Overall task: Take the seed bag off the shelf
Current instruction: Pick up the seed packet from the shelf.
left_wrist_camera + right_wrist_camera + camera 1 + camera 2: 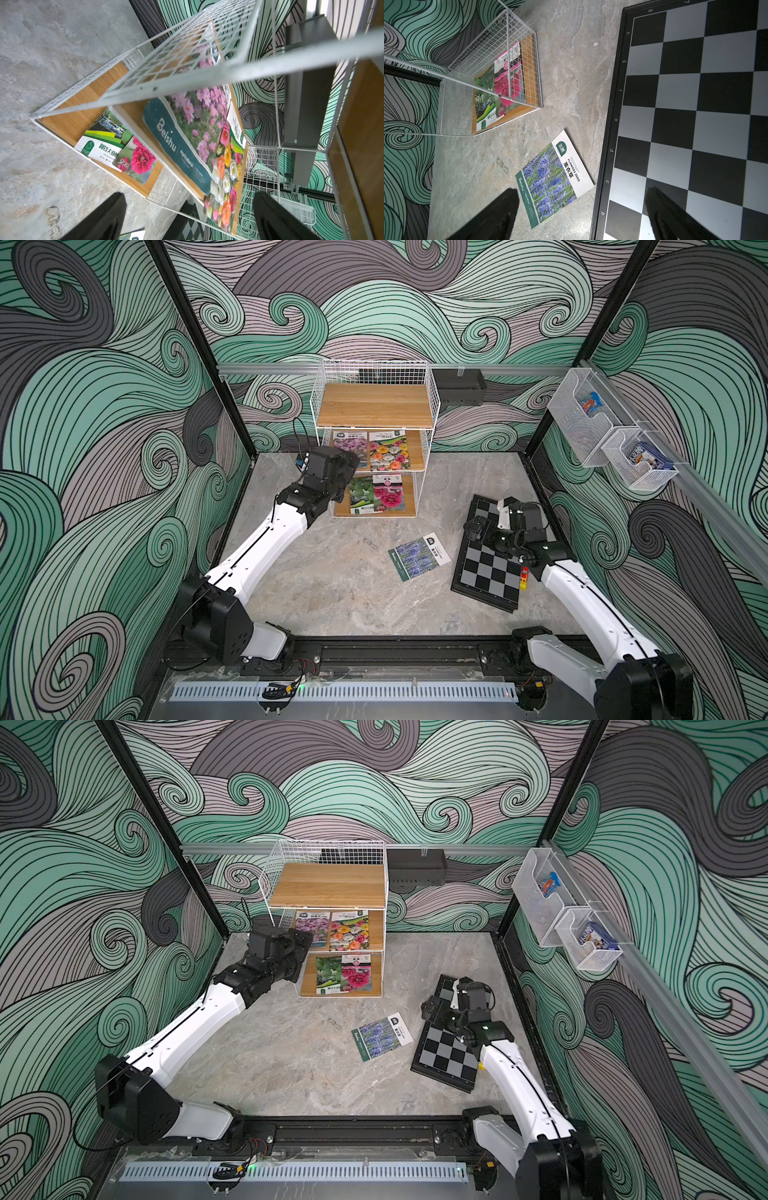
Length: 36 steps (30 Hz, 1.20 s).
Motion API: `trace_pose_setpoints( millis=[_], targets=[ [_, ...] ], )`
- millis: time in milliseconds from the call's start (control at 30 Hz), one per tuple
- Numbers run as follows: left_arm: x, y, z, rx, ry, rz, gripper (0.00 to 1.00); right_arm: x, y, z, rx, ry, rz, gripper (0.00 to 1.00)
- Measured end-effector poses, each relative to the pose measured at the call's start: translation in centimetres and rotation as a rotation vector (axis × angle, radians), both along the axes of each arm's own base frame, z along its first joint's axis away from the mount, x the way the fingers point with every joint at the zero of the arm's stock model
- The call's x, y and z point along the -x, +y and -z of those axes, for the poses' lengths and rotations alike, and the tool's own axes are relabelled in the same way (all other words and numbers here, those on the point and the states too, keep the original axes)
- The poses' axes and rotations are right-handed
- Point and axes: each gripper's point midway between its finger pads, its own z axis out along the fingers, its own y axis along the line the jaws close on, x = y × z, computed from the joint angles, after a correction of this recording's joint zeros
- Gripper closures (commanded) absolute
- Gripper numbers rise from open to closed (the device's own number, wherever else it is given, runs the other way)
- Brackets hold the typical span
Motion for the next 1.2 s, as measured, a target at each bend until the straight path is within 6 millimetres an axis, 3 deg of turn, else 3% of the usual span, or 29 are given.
trace_pose_setpoints(
  millis=[200, 333, 467, 700, 933, 1067, 1200],
  targets=[
    [-1.5, 0.0, 3.4, -0.017, 0.036, -0.043, 0.01, 0.3, 0.4, -0.7, -0.011, -0.022, -0.014, 0.01],
    [-2.0, 0.4, 4.3, -0.013, 0.032, -0.079, 0.01, 0.5, 1.0, -1.0, -0.02, -0.03, -0.028, 0.01],
    [-2.3, 0.6, 4.4, 0.0, 0.02, -0.105, 0.03, 0.8, 1.3, -1.3, -0.024, -0.037, -0.039, 0.01],
    [-2.9, 0.0, 4.2, 0.073, -0.008, -0.114, 0.34, 1.2, 1.3, -1.6, -0.025, -0.042, -0.041, 0.01],
    [-2.9, -0.5, 4.0, 0.117, -0.011, -0.095, 0.35, 1.4, 1.3, -1.6, -0.024, -0.037, -0.041, 0.01],
    [-2.6, -0.6, 3.7, 0.131, -0.006, -0.08, 0.43, 1.4, 1.3, -1.6, -0.023, -0.035, -0.041, 0.01],
    [-2.3, -0.9, 3.6, 0.139, 0.001, -0.06, 0.44, 1.5, 1.2, -1.5, -0.023, -0.032, -0.04, 0.01]
  ],
)
